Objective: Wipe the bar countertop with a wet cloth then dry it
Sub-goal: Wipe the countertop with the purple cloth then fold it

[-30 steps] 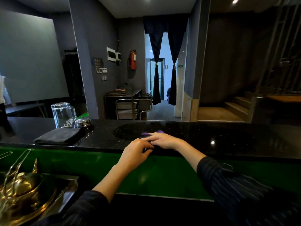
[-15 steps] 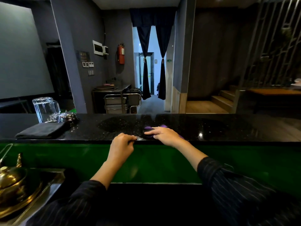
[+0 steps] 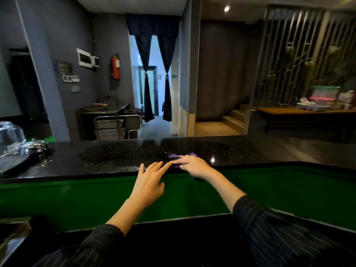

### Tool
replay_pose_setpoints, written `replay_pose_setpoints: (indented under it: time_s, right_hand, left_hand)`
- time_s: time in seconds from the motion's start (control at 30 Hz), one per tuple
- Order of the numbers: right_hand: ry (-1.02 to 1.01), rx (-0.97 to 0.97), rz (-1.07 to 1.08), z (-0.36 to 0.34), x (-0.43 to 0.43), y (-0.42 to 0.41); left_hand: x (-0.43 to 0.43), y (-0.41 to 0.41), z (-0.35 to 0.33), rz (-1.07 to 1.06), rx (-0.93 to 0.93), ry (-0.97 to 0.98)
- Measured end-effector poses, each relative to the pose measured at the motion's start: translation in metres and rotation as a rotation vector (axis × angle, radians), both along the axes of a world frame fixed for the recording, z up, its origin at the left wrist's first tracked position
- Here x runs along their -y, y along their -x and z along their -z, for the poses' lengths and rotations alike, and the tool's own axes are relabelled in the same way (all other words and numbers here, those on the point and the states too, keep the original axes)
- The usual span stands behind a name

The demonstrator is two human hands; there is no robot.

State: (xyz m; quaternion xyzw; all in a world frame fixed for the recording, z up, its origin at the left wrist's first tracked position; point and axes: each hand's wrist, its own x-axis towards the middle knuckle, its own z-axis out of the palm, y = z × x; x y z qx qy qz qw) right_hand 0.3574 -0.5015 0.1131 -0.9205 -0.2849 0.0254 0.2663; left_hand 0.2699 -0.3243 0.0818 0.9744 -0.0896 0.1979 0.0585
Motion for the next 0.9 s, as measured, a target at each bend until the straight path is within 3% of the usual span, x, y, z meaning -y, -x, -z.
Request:
replay_pose_setpoints:
  time_s: [0.1, 0.23, 0.3, 0.4, 0.53, 0.6, 0.67, 0.8, 0.9]
  right_hand:
    - [-0.016, -0.078, 0.074, -0.005, 0.059, -0.027]
    - [0.1, -0.044, 0.488, -0.006, 0.106, -0.057]
    - [0.154, 0.014, 0.561, -0.005, 0.092, -0.059]
    - [0.132, 0.03, 0.303, 0.003, 0.051, -0.054]
    - [0.058, -0.176, 0.004, -0.02, 0.047, -0.043]
    - [0.026, -0.249, 0.061, -0.027, 0.06, -0.056]
    - [-0.034, -0.204, 0.266, -0.022, 0.068, -0.079]
    - [0.238, -0.027, 0.623, -0.008, 0.028, -0.096]
    - [0.174, 0.052, 0.458, -0.006, -0.027, -0.094]
  left_hand:
    - [-0.004, 0.003, 0.013, 0.002, -0.026, -0.115]
    - [-0.004, 0.001, 0.008, -0.01, -0.093, -0.139]
    - [-0.003, 0.0, 0.004, -0.006, -0.112, -0.106]
    - [0.001, 0.0, 0.002, -0.026, -0.079, -0.061]
    - [-0.005, -0.005, -0.013, 0.038, -0.1, -0.041]
    - [-0.019, -0.01, -0.027, 0.089, -0.161, 0.01]
    - [-0.036, -0.015, -0.037, 0.077, -0.196, 0.021]
    - [-0.06, -0.022, -0.031, -0.042, -0.338, -0.015]
    - [-0.062, -0.024, -0.02, -0.058, -0.289, -0.056]
